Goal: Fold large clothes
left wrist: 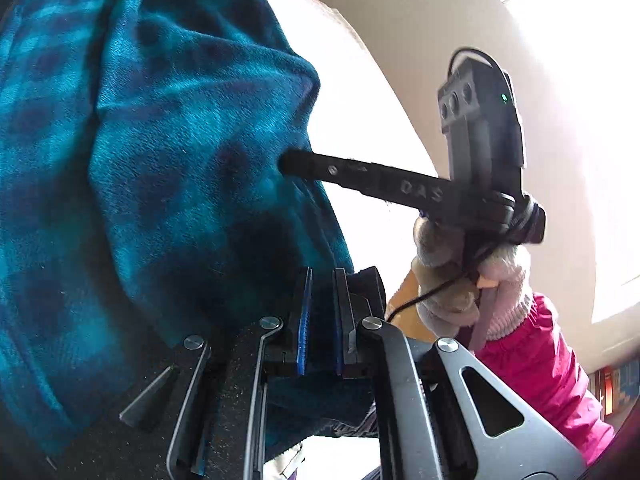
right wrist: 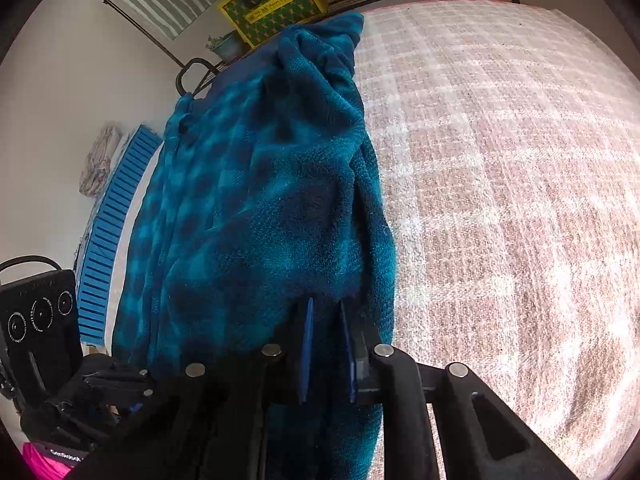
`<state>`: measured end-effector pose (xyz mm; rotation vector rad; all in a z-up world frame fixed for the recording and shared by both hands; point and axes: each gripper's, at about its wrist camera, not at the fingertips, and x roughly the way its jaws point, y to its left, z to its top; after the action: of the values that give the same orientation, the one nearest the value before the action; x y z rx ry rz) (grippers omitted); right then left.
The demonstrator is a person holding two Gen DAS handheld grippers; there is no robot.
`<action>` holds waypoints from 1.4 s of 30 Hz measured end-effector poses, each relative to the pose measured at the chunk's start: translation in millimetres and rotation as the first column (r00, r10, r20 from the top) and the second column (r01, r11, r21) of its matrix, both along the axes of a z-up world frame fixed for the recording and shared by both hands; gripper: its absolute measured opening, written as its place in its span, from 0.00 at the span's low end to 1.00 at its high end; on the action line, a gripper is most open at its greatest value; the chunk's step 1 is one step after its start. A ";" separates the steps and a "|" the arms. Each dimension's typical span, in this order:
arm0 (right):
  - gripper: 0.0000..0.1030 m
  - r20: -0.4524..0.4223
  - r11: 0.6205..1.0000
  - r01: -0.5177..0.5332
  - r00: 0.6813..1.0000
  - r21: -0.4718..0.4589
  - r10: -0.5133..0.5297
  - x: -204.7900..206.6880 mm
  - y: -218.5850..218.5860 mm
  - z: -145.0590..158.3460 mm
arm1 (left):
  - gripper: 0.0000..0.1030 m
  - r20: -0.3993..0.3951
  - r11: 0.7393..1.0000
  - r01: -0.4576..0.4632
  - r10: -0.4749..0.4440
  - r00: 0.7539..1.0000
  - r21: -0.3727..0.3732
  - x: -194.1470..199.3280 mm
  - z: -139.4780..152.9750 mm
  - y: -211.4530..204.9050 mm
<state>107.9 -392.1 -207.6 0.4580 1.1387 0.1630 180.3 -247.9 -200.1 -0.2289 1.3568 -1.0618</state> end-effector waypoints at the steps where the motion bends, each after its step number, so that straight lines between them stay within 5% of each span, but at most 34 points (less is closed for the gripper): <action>1: 0.00 0.013 1.000 0.003 1.000 -0.027 -0.002 0.4 0.9 5.2 | 0.06 -0.002 0.999 0.045 -0.045 0.999 -0.014 -9.0 2.1 1.1; 4: 0.00 0.061 0.996 0.024 0.998 -0.084 -0.019 1.7 -5.9 20.8 | 0.06 0.013 0.991 0.135 -0.135 0.991 0.023 -33.4 -0.4 3.5; 6: 0.00 0.052 0.996 0.018 0.999 -0.092 -0.014 2.6 -7.6 19.6 | 0.06 0.021 0.990 0.126 -0.128 0.992 0.056 -39.4 -3.3 7.7; 10: 0.07 -0.025 0.996 -0.017 1.000 -0.087 0.015 0.9 -7.1 8.4 | 0.06 0.020 0.998 0.065 -0.065 0.998 0.000 -35.0 14.1 27.3; 12: 0.26 -0.015 0.995 -0.036 0.999 -0.097 0.035 -4.5 -10.7 15.7 | 0.06 0.079 0.999 0.032 -0.032 0.996 -0.002 -32.9 31.3 36.0; 18: 0.36 0.171 0.998 -0.017 0.985 -0.060 0.028 6.7 -33.7 72.4 | 0.06 0.207 0.998 -0.066 0.059 0.977 0.024 -17.5 48.6 32.5; 22: 0.44 0.210 0.994 -0.039 0.976 -0.098 0.059 52.3 -33.1 95.3 | 0.06 0.218 0.998 -0.030 0.016 0.976 0.061 -22.0 28.4 6.5; 26: 0.74 0.214 0.996 -0.055 0.974 -0.075 0.069 110.5 -34.2 99.0 | 0.06 0.259 0.987 0.015 -0.056 0.964 0.157 -30.3 -6.5 -15.8; 27: 0.75 0.209 0.996 -0.061 0.975 -0.063 0.073 126.1 -33.7 96.1 | 0.06 0.261 0.986 0.018 -0.061 0.963 0.164 -30.6 -11.6 -16.5; 34: 0.71 0.107 0.987 -0.098 0.988 -0.131 0.112 212.6 -12.2 46.7 | 0.07 0.252 0.991 0.022 -0.055 0.966 0.131 -29.5 -21.7 -5.9; 35: 0.52 0.088 0.984 -0.100 0.990 -0.147 0.114 219.5 -9.4 37.9 | 0.07 0.248 0.992 0.025 -0.056 0.967 0.127 -28.3 -23.3 -5.1; 36: 0.19 0.062 0.982 -0.101 0.992 -0.158 0.112 225.0 -8.2 28.6 | 0.07 0.241 0.992 0.026 -0.055 0.969 0.121 -27.3 -24.6 -3.8; 38: 0.13 0.026 0.981 -0.082 0.996 -0.178 0.088 230.6 -10.7 17.1 | 0.07 0.229 0.993 0.030 -0.055 0.972 0.113 -26.4 -26.8 -0.6; 42: 0.11 0.161 0.971 -0.048 0.983 -0.235 0.088 220.9 -40.4 40.9 | 0.07 0.225 0.994 0.038 -0.060 0.973 0.099 -26.0 -30.7 1.0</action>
<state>328.8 -432.5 -166.7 0.1943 0.9917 0.1254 154.3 -246.9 -230.7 -0.0027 1.2064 -1.0285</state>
